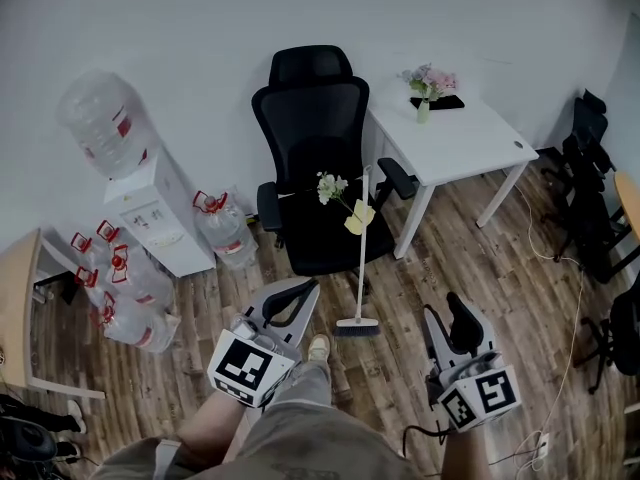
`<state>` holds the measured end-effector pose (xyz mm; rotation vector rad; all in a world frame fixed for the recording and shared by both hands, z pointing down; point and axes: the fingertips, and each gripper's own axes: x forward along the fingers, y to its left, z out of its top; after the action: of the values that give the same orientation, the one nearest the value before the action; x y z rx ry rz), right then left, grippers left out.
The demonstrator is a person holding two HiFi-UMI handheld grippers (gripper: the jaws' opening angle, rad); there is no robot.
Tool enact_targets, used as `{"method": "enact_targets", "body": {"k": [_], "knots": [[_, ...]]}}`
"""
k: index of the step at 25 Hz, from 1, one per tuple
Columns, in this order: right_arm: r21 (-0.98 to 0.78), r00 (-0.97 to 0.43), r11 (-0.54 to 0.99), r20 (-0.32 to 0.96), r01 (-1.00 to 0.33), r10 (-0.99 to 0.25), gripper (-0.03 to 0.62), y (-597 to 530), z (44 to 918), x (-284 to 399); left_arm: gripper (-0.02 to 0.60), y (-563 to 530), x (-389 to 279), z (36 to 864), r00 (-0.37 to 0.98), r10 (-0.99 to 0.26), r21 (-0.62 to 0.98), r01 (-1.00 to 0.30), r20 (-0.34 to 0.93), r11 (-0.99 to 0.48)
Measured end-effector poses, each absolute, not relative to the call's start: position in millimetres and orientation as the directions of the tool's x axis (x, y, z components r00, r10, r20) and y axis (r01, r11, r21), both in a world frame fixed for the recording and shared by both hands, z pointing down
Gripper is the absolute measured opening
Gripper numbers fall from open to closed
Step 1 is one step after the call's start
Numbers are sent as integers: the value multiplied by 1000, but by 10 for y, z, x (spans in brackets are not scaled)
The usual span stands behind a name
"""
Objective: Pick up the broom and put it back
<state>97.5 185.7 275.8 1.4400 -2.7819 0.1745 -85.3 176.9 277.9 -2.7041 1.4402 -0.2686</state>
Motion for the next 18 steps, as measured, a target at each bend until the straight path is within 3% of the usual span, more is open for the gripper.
{"method": "enact_targets", "body": {"k": [18], "knots": [[-141,-493,473,258,-870,-831,192,-991,3617,226,15,-743,-1535,3416,588,-765,-90,-774,263,-627]]}}
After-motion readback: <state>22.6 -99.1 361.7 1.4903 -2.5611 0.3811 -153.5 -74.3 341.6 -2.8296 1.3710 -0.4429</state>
